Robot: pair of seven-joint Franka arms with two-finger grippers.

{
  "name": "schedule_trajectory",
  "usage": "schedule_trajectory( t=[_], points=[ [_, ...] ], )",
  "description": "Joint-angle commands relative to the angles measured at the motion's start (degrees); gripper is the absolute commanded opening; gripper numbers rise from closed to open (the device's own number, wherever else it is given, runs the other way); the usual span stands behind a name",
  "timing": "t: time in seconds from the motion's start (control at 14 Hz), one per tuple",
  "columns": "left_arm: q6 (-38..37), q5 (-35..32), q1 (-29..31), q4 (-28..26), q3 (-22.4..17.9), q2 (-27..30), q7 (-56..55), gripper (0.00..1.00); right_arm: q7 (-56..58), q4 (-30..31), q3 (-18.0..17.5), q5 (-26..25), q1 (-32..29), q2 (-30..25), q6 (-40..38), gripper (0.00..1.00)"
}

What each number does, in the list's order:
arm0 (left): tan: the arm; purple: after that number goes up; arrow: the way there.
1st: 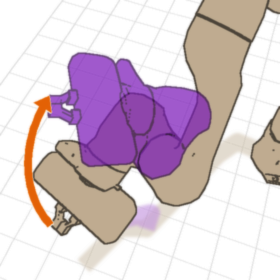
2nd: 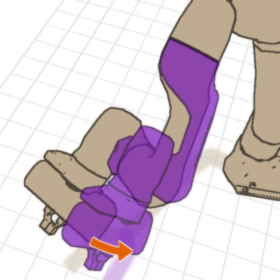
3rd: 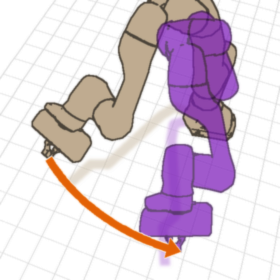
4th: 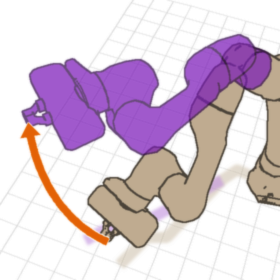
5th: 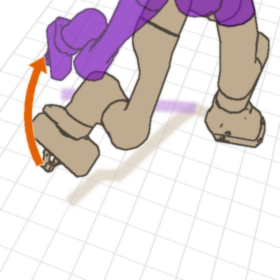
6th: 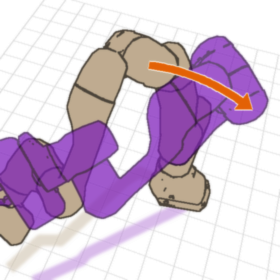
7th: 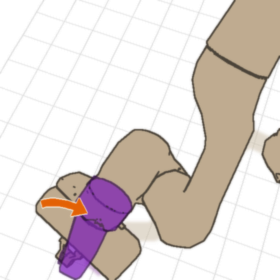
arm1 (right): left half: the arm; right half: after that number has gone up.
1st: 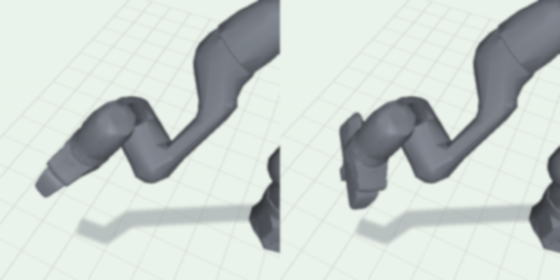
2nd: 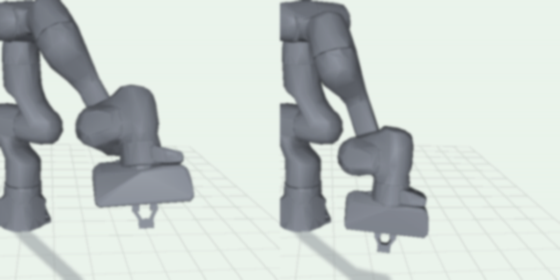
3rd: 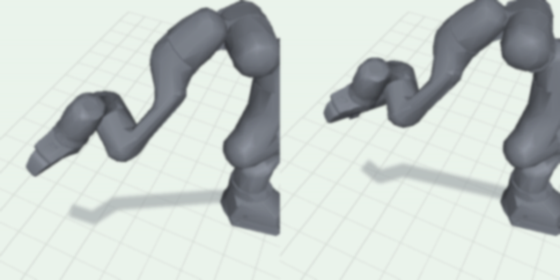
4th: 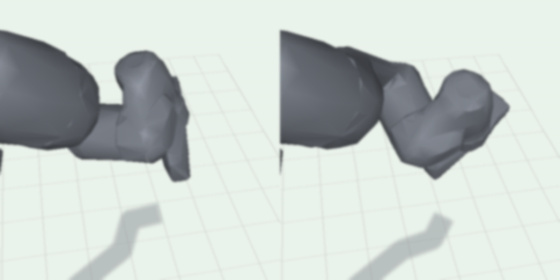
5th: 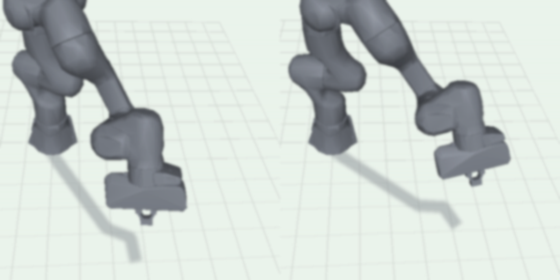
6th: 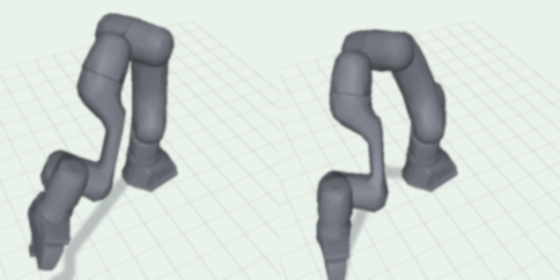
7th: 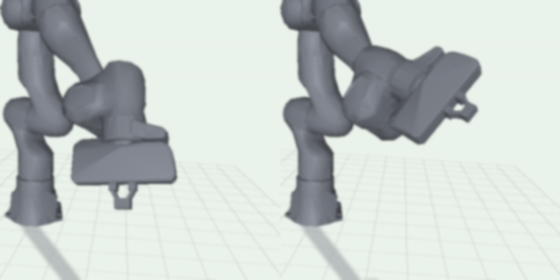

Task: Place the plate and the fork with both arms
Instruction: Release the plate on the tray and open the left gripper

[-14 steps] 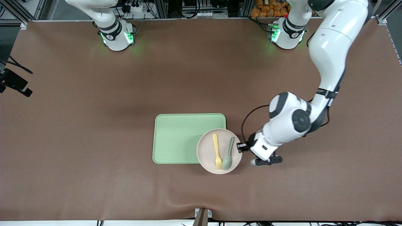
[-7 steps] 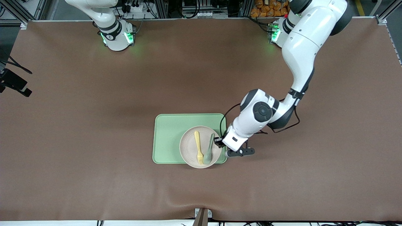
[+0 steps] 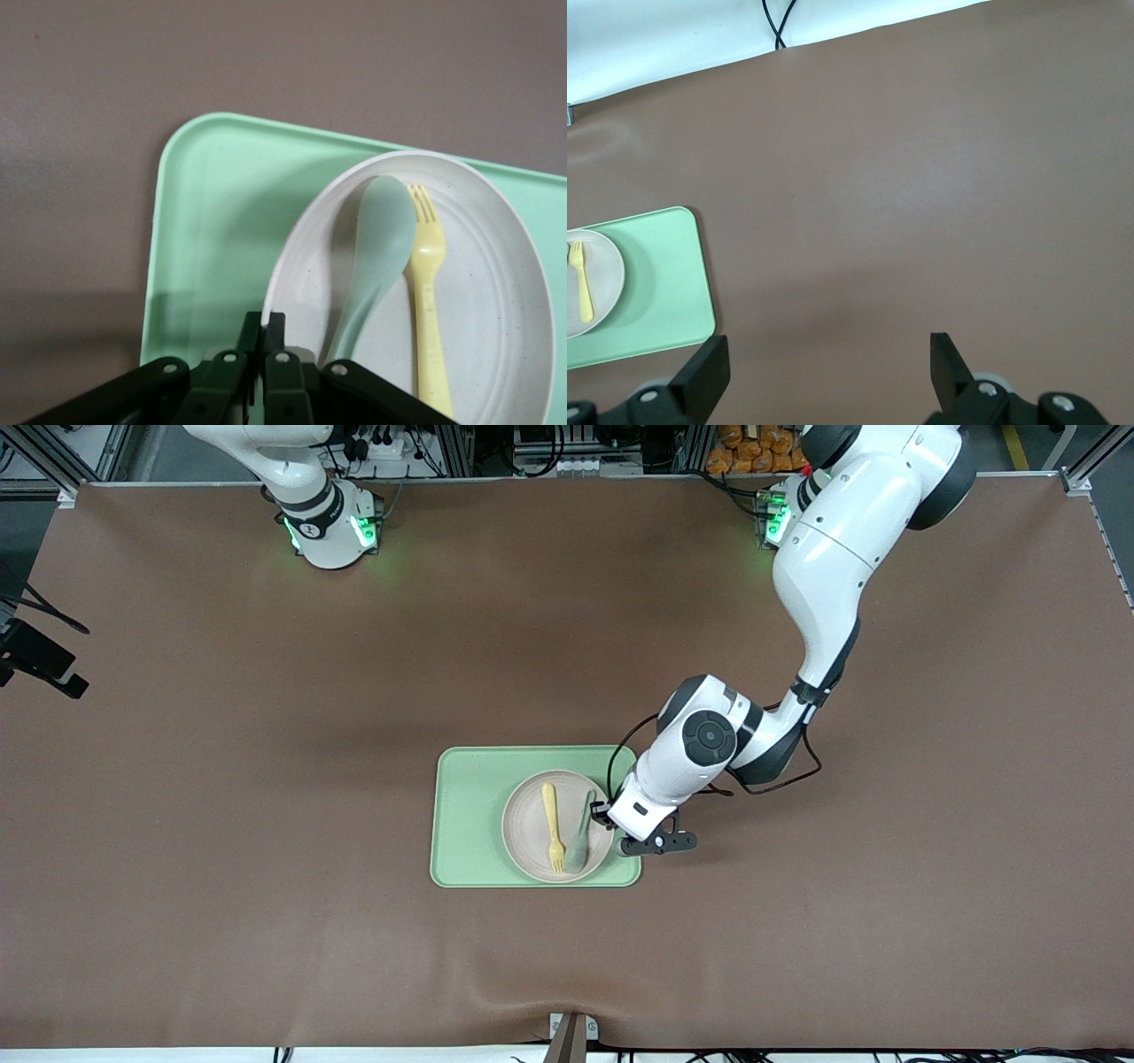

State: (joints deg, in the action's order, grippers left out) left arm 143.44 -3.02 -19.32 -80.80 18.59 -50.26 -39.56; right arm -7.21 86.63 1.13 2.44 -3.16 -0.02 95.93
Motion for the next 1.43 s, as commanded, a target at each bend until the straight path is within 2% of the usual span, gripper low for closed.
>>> schedule_trajectory(
  t=[0.0,0.21,0.29,0.36,0.43,0.86,1.0,1.15,1.36],
  points=[
    [1.5,-1.6,-1.4,-0.2,-0.9,-0.5,-1.4,0.00,0.5,-1.3,-0.5,0.2,-0.7,0.5,-0.7,1.00],
    [1.5,-1.6,-1.7,-0.2,-0.9,-0.9,-1.4,0.00,0.5,-1.3,-0.4,0.2,-0.6,0.5,-0.8,1.00],
    [1.4,-1.6,-1.7,-0.2,-0.9,-0.9,-1.5,0.04,0.5,-1.3,-0.5,0.2,-0.6,0.5,-0.8,1.00],
    [1.5,-1.6,-1.7,-0.1,-0.9,-0.8,-1.9,0.72,0.4,-1.3,-0.5,0.2,-0.6,0.5,-0.9,1.00],
    [1.4,-1.6,-1.7,-0.1,-0.9,-0.6,-3.0,1.00,0.5,-1.3,-0.5,0.2,-0.5,0.5,-0.9,1.00],
    [-1.0,-1.7,0.2,-0.1,-1.2,3.7,-4.0,1.00,0.4,-1.4,-0.5,0.4,-0.7,0.6,-1.1,1.00],
    [-5.4,-2.1,2.3,0.1,-1.7,7.0,-3.8,1.00,0.4,-1.3,-0.5,0.5,-0.8,1.1,-1.2,1.00],
    [-9.9,-5.5,5.0,0.1,-1.6,10.2,-3.7,1.00,0.4,-1.2,-0.5,0.4,-0.1,1.6,-1.8,1.00],
    [-16.7,-8.2,8.6,0.3,-1.6,14.9,-3.7,1.00,0.4,-1.2,-0.6,0.4,0.0,4.8,-2.5,1.00]
  ],
)
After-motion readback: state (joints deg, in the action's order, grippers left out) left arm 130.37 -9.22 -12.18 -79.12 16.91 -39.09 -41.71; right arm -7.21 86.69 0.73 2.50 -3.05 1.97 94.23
